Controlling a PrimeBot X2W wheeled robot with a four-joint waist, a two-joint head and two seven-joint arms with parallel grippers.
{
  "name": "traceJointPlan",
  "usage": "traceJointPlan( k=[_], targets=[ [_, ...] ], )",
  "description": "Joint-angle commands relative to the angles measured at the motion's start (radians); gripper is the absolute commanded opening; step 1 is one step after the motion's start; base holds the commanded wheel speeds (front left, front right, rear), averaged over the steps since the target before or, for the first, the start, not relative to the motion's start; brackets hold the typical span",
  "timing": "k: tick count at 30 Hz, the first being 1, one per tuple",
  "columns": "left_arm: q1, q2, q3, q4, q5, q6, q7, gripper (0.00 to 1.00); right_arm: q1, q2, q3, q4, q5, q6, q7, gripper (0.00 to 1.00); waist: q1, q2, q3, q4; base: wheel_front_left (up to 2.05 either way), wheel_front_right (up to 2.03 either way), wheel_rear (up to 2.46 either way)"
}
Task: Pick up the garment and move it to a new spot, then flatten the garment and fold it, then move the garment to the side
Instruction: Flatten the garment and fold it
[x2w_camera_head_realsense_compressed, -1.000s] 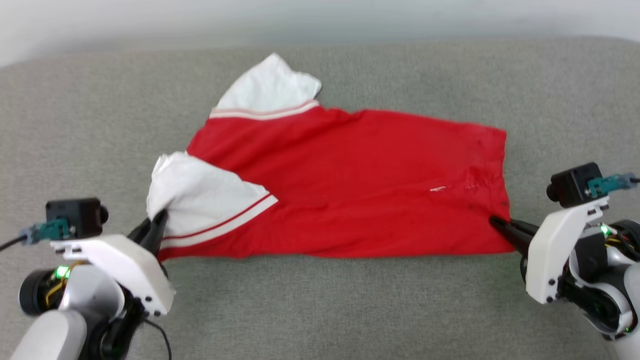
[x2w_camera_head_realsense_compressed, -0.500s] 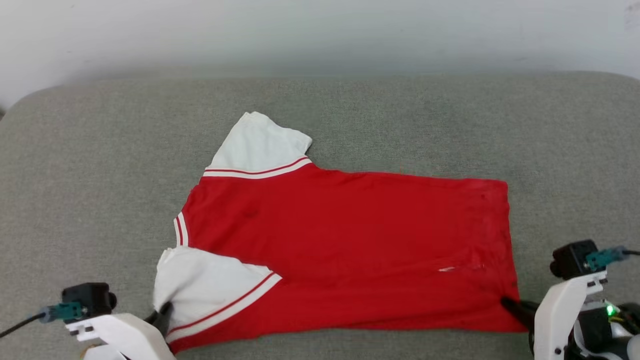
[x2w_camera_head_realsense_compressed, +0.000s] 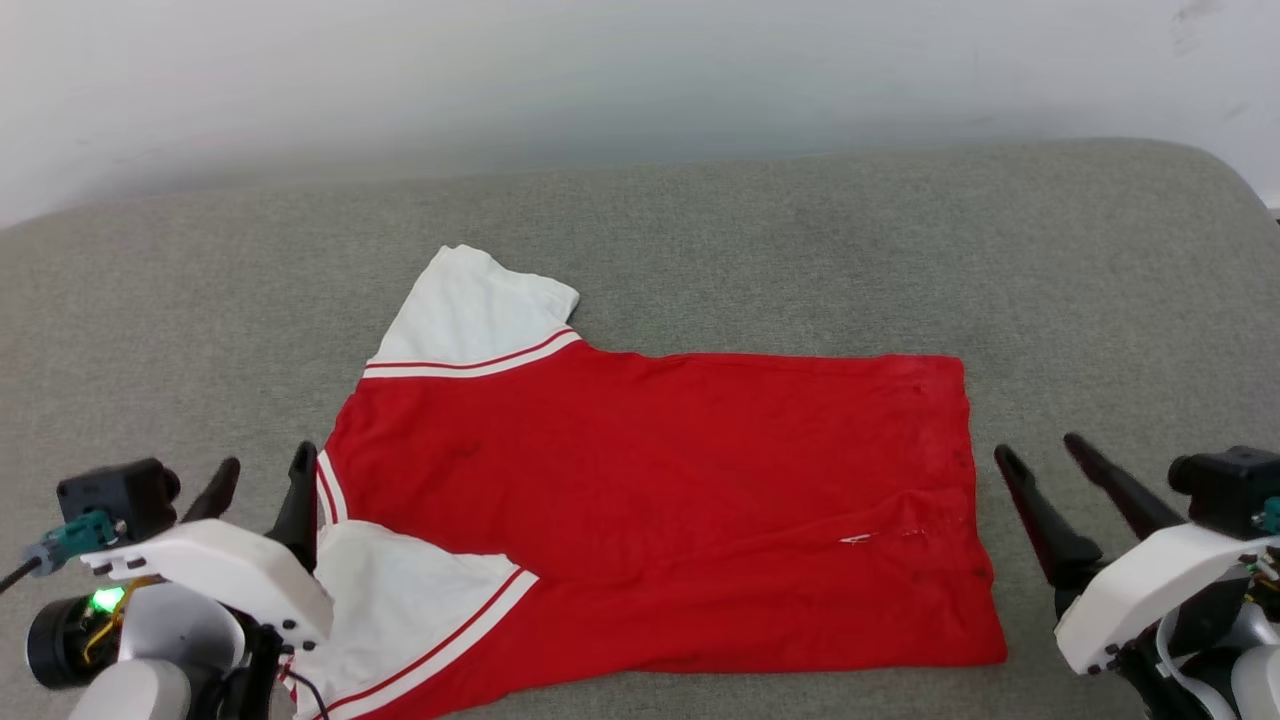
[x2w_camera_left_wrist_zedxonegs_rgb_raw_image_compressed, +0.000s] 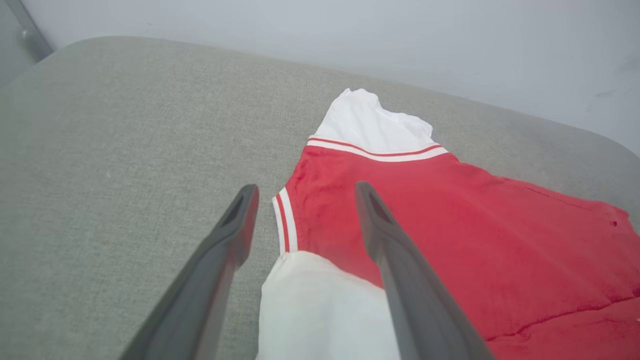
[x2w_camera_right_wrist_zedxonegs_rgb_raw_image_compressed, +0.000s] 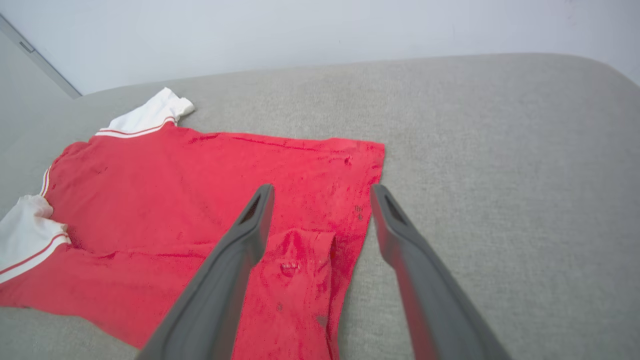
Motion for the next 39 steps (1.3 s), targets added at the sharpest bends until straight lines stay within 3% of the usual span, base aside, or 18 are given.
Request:
traceJointPlan(
  k=[1,8,14,19,26,34,36,37,38,39],
  targets=[
    [-0.034,-0.001,0.002,-0.005,0.018,0.004,-0.021,1.00,-0.022,0.022,-0.022,-0.021,-0.034,0.000,-0.040,1.00,0.0001,0.0000,0.009,-0.016,0.00,0.00,0.00],
    [-0.205,-0.003,-0.003,0.014,0.074,-0.003,-0.077,1.00,-0.077,0.102,-0.080,-0.126,-0.133,0.000,-0.157,1.00,0.0001,0.0000,0.093,-0.073,0.00,0.00,0.00],
    [-0.411,0.032,-0.005,0.076,0.081,-0.040,-0.029,1.00,-0.145,0.133,-0.095,-0.209,-0.147,0.000,-0.190,1.00,0.0001,0.0000,0.228,-0.141,0.00,0.00,0.00],
    [-0.601,0.098,-0.016,0.147,0.045,-0.104,0.120,1.00,-0.185,0.149,-0.102,-0.231,-0.135,0.000,-0.210,1.00,0.0001,0.0000,0.325,-0.198,0.00,0.00,0.00],
    [-0.806,0.234,-0.048,0.231,-0.037,-0.178,0.492,1.00,-0.220,0.167,-0.083,-0.216,-0.117,0.000,-0.243,1.00,0.0001,0.0000,0.413,-0.272,0.00,0.00,0.00],
    [-0.887,0.342,-0.077,0.252,-0.078,-0.133,0.819,1.00,-0.243,0.181,-0.050,-0.185,-0.087,0.000,-0.281,1.00,0.0001,0.0000,0.483,-0.322,0.00,0.00,0.00],
    [-0.866,0.355,-0.083,0.259,-0.084,-0.113,0.865,1.00,-0.246,0.182,-0.040,-0.173,-0.077,0.000,-0.288,1.00,0.0001,0.0000,0.495,-0.331,0.00,0.00,0.00],
    [-0.815,0.337,-0.079,0.282,-0.117,-0.073,0.913,1.00,-0.254,0.179,-0.031,-0.156,-0.063,0.000,-0.297,1.00,0.0001,0.0000,0.505,-0.339,0.00,0.00,0.00],
    [-0.815,0.337,-0.079,0.282,-0.117,-0.073,0.913,1.00,-0.254,0.179,-0.031,-0.156,-0.063,0.000,-0.297,1.00,0.0001,0.0000,0.505,-0.339,0.00,0.00,0.00],
    [-0.797,0.332,-0.078,0.288,-0.126,-0.060,0.927,0.85,-0.257,0.176,-0.029,-0.152,-0.061,-0.001,-0.299,1.00,0.0001,0.0000,0.507,-0.342,0.00,0.00,0.00]
  ],
)
